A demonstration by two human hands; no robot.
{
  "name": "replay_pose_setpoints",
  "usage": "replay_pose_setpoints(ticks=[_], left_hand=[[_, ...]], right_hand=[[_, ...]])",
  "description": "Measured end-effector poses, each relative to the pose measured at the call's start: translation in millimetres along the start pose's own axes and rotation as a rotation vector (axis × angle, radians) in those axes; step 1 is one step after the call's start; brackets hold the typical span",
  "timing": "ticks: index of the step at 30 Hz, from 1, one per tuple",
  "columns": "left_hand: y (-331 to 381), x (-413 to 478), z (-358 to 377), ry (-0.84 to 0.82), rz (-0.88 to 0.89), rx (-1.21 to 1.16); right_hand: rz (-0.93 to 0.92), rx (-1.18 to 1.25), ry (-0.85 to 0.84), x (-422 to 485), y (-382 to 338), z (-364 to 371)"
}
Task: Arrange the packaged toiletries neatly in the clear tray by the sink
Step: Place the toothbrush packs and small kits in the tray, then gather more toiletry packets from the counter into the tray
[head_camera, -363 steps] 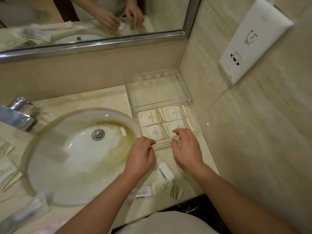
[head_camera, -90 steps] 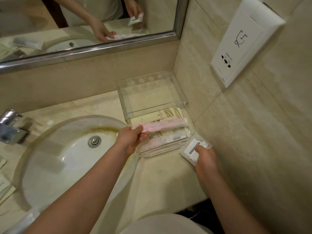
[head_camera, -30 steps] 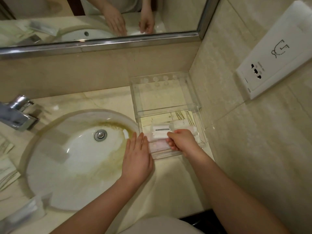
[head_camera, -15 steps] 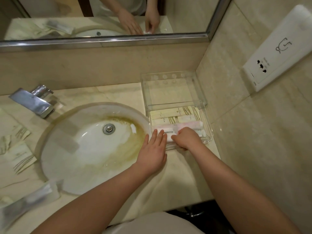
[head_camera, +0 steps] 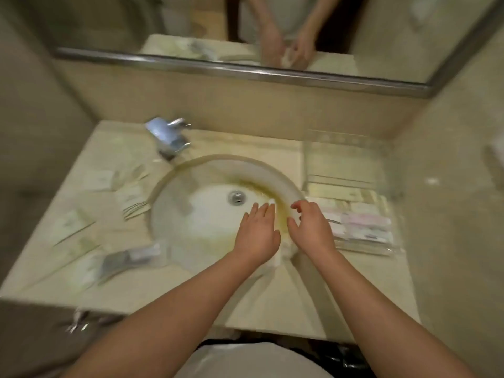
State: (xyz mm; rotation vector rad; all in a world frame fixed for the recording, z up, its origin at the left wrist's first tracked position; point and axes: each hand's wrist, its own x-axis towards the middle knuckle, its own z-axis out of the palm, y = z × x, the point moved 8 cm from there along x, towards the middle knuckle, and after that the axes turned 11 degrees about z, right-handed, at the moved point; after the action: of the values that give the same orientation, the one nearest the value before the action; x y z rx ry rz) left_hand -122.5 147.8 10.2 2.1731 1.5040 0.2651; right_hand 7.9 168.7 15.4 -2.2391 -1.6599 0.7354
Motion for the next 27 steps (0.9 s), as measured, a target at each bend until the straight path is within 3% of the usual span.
replay_pose_setpoints(ticks=[8,13,19,21,27], left_hand=[[-129,-142,-76,0.333,-0.397,-0.051],[-195,-206,-103,0.45,-0.501,-0.098],[-303,-268,-144,0.619,-0.68,-0.082],[-335,-277,-150,0.58,-0.709,-0.043],[-381,-270,-135,0.22,-0.657,0.118]], right_hand=[[-0.376,0.037,-0.387,-63,-141,120],[-0.524,-0.094,-0.453,-97,-202,165],[-0.526,-0.124,-0.452,-116,-268,212],[-0.446,-0.097,-0.411,-110,-283,223],[-0.209,-0.063,-0.308,-75,-305,235]])
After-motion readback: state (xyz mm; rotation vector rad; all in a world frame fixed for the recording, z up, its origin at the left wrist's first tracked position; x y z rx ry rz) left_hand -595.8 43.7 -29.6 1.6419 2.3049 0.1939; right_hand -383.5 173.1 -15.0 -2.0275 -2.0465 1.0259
